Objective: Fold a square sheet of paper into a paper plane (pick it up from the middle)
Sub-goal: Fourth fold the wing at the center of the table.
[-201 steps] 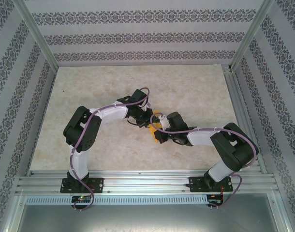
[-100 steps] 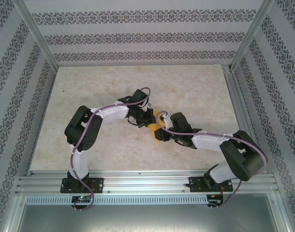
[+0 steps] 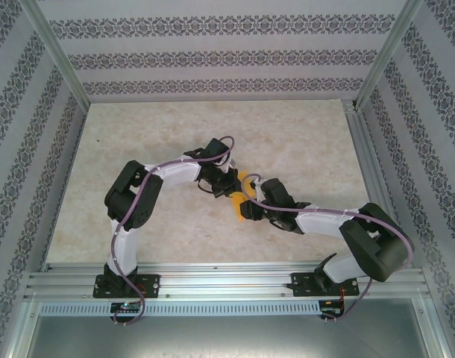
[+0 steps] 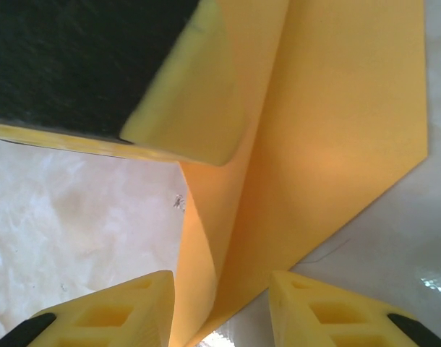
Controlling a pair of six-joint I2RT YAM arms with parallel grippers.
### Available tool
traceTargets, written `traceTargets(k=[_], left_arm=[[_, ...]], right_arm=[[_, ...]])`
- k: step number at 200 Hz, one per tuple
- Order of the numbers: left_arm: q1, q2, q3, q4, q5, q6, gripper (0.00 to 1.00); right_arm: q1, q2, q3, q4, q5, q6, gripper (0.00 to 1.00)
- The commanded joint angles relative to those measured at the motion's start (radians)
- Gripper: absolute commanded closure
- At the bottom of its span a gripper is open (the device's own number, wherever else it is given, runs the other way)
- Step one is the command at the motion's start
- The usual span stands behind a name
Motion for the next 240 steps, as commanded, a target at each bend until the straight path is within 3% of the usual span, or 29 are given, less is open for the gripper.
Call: traceTargets(k=[1,88,132,148,170,218,240], left_arm=[[0.017,0.009,0.021,0.031,0.034,0.029,0.97],[0.024,0.003,-0.001,0.063,0.070,0.012,0.98],[0.025,-0.001,-0.009,0.070,0.067,0.007,0.98],[0.024,0.003,-0.009,0.069,0.065,0.009,0.97],[0.024,0.016,-0.009,0.069,0.066,0.010,0.97],[0.025,0.034,-0.002,0.071,0.067,0.013,0.97],[0.024,0.050,0.012,0.067,0.073,0.017,0.97]], right_arm=[[0.008,0.010,0.021,-0.005,0.039,0.011,0.60],[0.034,0.063,0.057,0.011,-0.001,0.008,0.69],[0.061,0.074,0.076,-0.064,0.049,-0.035,0.80],[0.065,0.080,0.080,-0.085,0.065,-0.050,0.92],[0.069,0.088,0.091,-0.120,0.086,-0.062,0.83],[0.088,0.042,0.095,-0.167,0.133,-0.084,0.85],[0.088,0.036,0.105,-0.197,0.142,-0.080,0.79]])
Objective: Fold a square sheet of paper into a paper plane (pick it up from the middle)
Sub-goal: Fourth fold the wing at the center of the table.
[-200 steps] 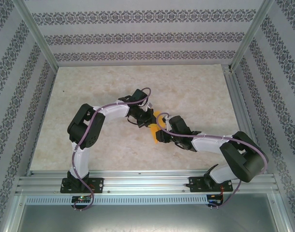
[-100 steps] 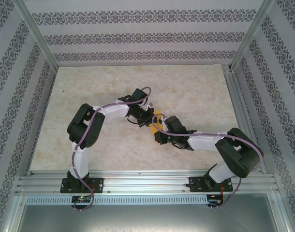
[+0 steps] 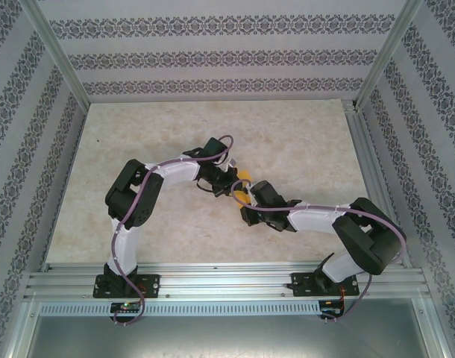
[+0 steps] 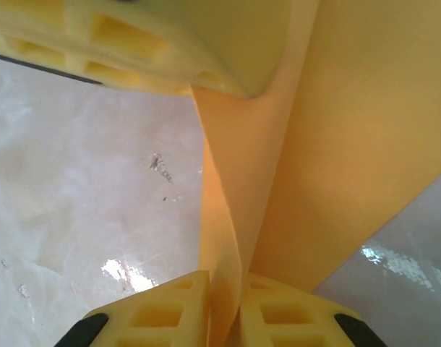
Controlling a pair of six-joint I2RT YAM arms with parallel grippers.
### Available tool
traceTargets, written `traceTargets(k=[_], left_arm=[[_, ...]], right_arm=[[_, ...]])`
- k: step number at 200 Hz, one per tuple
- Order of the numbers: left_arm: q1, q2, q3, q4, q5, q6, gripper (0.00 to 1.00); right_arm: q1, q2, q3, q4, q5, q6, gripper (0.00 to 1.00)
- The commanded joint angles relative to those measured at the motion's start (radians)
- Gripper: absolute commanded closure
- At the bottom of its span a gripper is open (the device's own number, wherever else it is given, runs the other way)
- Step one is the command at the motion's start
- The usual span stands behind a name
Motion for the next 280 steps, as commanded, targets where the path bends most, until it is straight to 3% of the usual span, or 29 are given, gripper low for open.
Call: traceTargets(k=[1,48,122,197,234,280], left_arm=[[0.010,0.029,0.014,0.030,0.014,0.018,0.97],[0.007,0.061,0.048,0.004,0.015,0.035,0.96],[0.008,0.073,0.059,-0.007,0.017,0.042,0.96],[0.008,0.078,0.054,-0.021,0.014,0.062,0.96],[0.010,0.061,0.036,-0.030,0.010,0.080,0.97],[0.026,0.051,0.032,-0.050,0.007,0.123,0.97]], right_arm=[[0.010,-0.026,0.030,-0.042,0.039,-0.015,0.79],[0.007,-0.063,0.024,-0.037,0.043,0.010,0.72],[0.006,-0.029,0.031,-0.069,0.040,-0.030,0.93],[0.058,0.034,0.080,-0.164,0.193,-0.089,0.96],[0.091,0.033,0.100,-0.187,0.255,-0.090,0.90],[0.058,-0.130,0.011,-0.066,0.054,-0.003,0.69]])
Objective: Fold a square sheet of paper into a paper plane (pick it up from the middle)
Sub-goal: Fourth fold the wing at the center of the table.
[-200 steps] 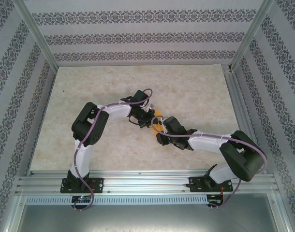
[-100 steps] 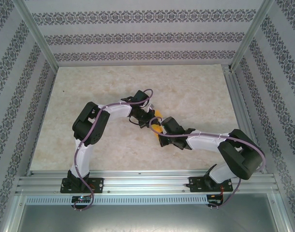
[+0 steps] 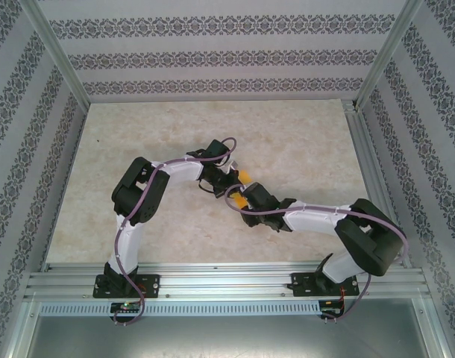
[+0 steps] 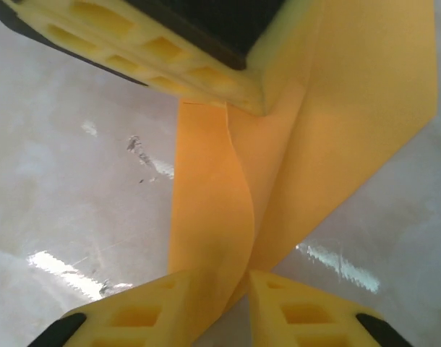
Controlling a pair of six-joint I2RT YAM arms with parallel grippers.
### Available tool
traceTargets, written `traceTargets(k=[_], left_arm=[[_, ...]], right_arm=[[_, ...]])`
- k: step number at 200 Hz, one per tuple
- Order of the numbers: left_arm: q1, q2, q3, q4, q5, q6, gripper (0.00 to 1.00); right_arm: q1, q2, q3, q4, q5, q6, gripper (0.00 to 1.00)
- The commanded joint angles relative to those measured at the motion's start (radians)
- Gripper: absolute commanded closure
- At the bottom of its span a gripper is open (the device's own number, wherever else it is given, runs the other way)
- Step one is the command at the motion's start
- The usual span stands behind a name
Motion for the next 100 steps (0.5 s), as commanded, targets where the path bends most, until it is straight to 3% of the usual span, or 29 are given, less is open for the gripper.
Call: traceTargets(k=[1,39,100], left_arm=[[0.025,-0.014,-0.002,-0.036,0.000,0.058,0.97],[0.046,-0.020,0.013,-0.077,0.017,0.136,0.97],[0.071,-0.011,0.003,-0.094,0.067,0.209,0.97]], right_arm=[[-0.022,-0.105,-0.051,0.088,-0.122,0.068,0.69],[-0.140,-0.182,-0.163,0.254,-0.309,0.259,0.69],[-0.275,-0.166,-0.190,0.318,-0.449,0.427,0.72]])
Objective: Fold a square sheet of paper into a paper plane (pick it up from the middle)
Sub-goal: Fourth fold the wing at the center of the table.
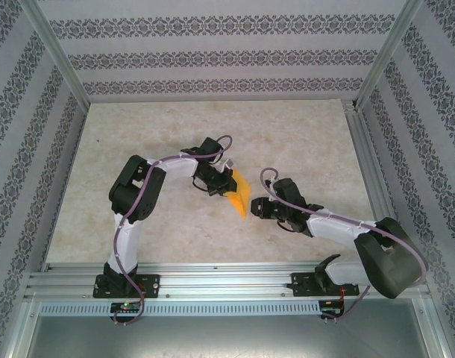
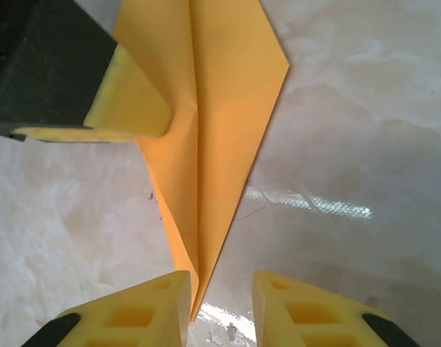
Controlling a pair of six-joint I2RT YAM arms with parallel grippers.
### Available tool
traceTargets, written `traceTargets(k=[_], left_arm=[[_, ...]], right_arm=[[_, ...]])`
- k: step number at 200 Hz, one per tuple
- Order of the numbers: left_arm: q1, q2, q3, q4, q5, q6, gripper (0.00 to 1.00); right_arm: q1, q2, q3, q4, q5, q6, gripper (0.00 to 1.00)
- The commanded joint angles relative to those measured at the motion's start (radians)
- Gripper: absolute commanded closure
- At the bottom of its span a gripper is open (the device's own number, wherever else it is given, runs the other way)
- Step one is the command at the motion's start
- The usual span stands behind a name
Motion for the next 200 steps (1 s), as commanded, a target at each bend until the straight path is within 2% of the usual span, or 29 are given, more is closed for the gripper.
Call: traceTargets(k=[1,32,68,85,109,163,200], left_arm=[[0.018,-0.011,0.004,-0.030,0.037,0.065,0.97],[0.022,-0.018,0.001,-0.038,0.064,0.100,0.97],[0.038,-0.049,-0.030,-0.034,0.064,0.119,0.98],[0.048,-0.063,-0.053,-0.006,0.076,0.106,0.97],[0.056,-0.073,-0.063,-0.003,0.075,0.109,0.98],[0.068,-0.091,-0.101,0.018,0.085,0.115,0.98],[0.069,-0.111,-0.119,0.023,0.094,0.121,0.99]], right_arm=[[-0.025,0.007,-0.001,0.090,-0.112,0.107,0.72],[-0.036,0.072,0.028,0.136,-0.180,0.168,0.78],[-0.037,0.166,0.039,0.281,-0.234,0.264,0.89],[-0.036,0.211,0.042,0.352,-0.262,0.302,0.88],[-0.029,0.238,0.050,0.344,-0.242,0.288,0.88],[0.000,0.287,0.092,0.342,-0.288,0.280,0.89],[0.004,0.355,0.122,0.339,-0.250,0.291,0.89]])
